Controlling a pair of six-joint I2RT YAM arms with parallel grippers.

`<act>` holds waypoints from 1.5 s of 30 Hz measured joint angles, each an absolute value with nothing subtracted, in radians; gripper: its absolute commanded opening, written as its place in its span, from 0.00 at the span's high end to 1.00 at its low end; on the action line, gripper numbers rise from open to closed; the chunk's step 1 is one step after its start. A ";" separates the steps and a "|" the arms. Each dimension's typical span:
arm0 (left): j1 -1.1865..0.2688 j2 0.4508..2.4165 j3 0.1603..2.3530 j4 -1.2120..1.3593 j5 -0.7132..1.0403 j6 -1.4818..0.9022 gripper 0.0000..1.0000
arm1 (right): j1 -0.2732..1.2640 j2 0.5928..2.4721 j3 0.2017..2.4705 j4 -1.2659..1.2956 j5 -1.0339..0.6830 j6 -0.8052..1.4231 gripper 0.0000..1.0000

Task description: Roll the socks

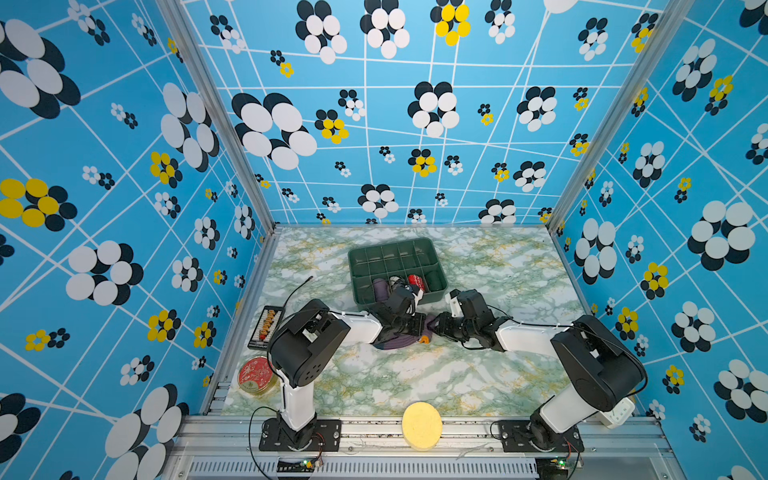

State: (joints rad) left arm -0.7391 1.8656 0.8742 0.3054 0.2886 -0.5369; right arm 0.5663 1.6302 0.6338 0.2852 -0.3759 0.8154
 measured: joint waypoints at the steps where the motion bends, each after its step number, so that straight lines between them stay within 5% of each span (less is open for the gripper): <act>1: -0.739 1.866 0.870 0.314 0.286 -0.537 1.00 | 0.566 1.636 0.630 0.302 -0.381 0.824 0.62; 8: -0.734 1.866 0.855 0.345 0.270 -0.531 1.00 | 0.561 1.667 0.621 0.376 -0.407 0.853 0.66; 16: -0.712 1.881 0.855 0.374 0.260 -0.579 1.00 | 0.569 1.706 0.622 0.451 -0.401 0.873 1.00; 34: -0.714 1.872 0.850 0.360 0.274 -0.617 1.00 | 0.649 1.639 0.735 0.130 -0.233 0.699 1.00; 45: -0.729 1.822 0.817 0.299 0.300 -0.599 0.90 | 0.665 1.621 0.823 -0.121 -0.226 0.580 1.00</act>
